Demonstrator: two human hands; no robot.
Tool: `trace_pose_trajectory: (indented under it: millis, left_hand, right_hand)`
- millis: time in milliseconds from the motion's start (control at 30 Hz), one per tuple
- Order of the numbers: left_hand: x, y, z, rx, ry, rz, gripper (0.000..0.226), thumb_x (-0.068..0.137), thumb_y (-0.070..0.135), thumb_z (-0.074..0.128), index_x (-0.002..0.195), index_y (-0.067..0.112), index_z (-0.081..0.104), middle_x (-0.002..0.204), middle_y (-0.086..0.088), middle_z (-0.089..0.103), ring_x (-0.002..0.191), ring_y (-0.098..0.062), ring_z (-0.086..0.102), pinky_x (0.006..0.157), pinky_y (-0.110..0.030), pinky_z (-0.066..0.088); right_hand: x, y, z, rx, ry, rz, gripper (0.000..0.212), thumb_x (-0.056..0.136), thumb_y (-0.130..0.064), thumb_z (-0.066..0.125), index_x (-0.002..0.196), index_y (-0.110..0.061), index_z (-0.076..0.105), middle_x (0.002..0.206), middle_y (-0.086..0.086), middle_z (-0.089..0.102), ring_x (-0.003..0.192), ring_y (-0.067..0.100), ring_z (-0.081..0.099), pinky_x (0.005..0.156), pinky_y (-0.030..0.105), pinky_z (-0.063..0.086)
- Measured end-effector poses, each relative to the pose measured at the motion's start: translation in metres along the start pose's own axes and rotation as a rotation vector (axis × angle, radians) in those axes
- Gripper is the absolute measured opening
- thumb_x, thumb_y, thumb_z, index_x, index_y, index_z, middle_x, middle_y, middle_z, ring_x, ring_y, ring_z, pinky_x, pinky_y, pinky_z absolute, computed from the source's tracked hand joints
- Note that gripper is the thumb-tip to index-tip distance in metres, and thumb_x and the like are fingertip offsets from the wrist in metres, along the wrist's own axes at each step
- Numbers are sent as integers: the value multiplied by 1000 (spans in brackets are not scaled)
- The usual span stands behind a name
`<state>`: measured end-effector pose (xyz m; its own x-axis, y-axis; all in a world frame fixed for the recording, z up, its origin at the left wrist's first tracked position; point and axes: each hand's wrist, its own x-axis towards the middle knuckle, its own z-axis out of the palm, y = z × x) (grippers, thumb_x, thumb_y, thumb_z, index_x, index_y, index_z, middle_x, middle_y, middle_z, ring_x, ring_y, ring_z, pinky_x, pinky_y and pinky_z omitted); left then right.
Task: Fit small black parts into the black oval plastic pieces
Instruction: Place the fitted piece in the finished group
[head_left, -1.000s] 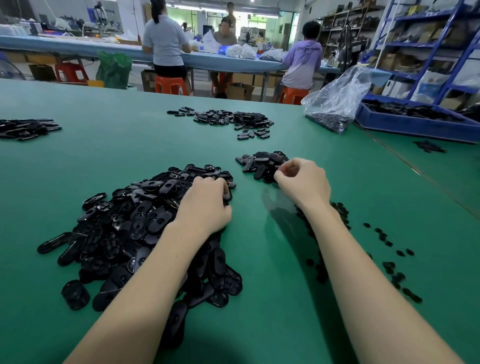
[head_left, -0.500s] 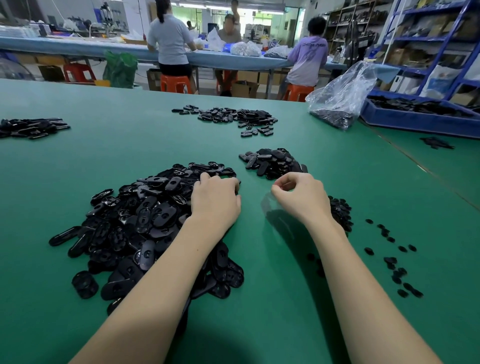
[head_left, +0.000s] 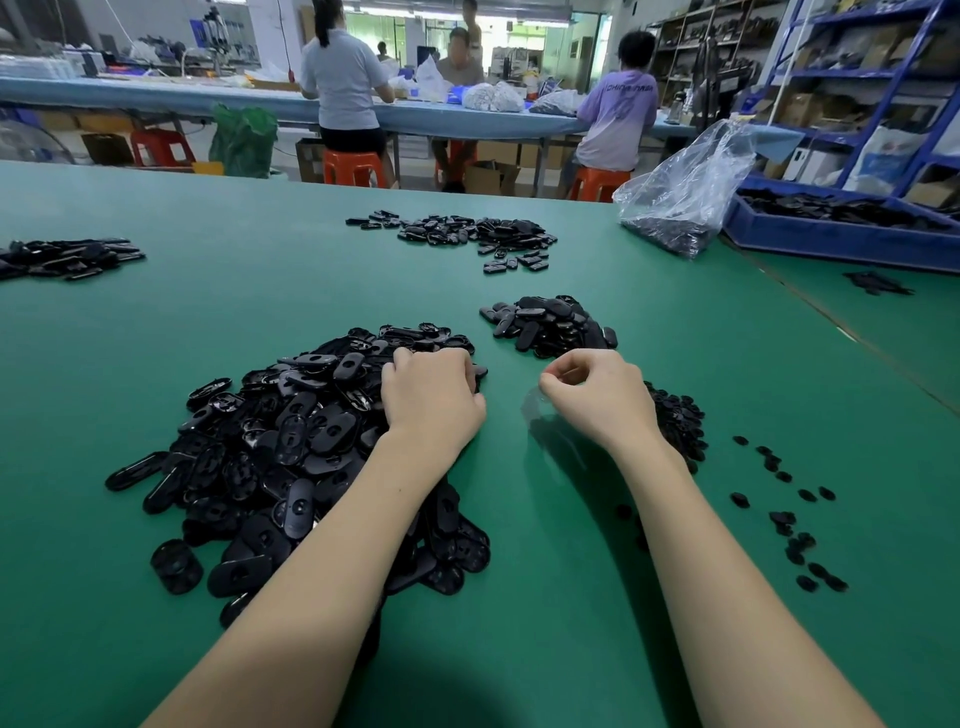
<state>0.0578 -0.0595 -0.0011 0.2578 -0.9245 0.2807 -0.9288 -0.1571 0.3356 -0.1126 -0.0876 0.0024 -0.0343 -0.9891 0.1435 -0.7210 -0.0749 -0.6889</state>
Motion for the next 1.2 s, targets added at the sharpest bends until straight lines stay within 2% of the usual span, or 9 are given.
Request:
trace_pose_trajectory:
  millis: [133,333,500,600,700,800,933,1067,1200]
  left_hand:
    - [2,-2,-4,-150,-18,-34,14,82,18,63,88,30,61,93,8,69,107,-24,56,90,-33,36]
    - [0,1,1,29,-4,13,12,88,31,63,100,30,65,101,4,67,112,-25,48,87,-34,33]
    - [2,-3,1,-8,14,19,14,89,25,60,99,32,67,100,6,69,109,-25,50,85,-33,31]
    - [2,-4,0,-44,41,27,14,92,34,59,103,30,67,99,5,70,109,-25,52,88,-35,36]
    - [2,-5,2,75,52,46,24,94,37,58,111,23,66,112,-2,65,115,-28,49,92,-36,39]
    - [4,-4,3,137,13,45,26,95,35,56,115,22,65,117,-5,64,120,-29,47,95,-38,38]
    - [4,0,-1,165,7,61,21,92,29,59,112,23,62,110,-2,67,115,-28,49,92,-37,34]
    - [4,0,-4,55,49,88,31,88,18,60,117,28,60,104,3,69,110,-26,54,90,-36,35]
    - [3,-1,-8,-97,75,91,30,87,11,58,108,28,70,103,6,71,103,-22,62,86,-32,43]
  right_hand:
    - [3,1,-2,31,-7,5,8,84,-36,66,81,-33,73,77,-18,70,82,3,63,69,27,46]
    - [4,3,-1,26,-42,-3,8,84,-36,67,80,-34,72,77,-18,70,81,2,63,69,27,44]
    - [3,3,0,21,-75,-19,8,85,-35,67,79,-33,72,79,-18,70,87,8,65,78,31,53]
    - [3,3,0,19,-81,-31,8,86,-35,67,80,-33,72,79,-17,70,87,8,66,80,31,54]
    - [2,3,0,16,-95,-31,8,86,-35,67,80,-33,73,80,-18,70,89,9,66,82,32,54]
    - [2,2,1,11,-102,-33,8,86,-36,67,79,-34,72,82,-18,69,91,10,66,84,32,54]
    - [1,2,1,3,-109,-39,8,86,-37,67,79,-34,71,83,-18,69,91,10,66,82,30,52]
    - [2,2,-1,3,-103,-40,8,86,-37,68,80,-35,72,83,-18,69,90,9,65,83,31,52]
    - [3,4,-3,30,-111,-35,8,86,-37,68,80,-34,72,83,-17,70,89,8,65,83,32,53]
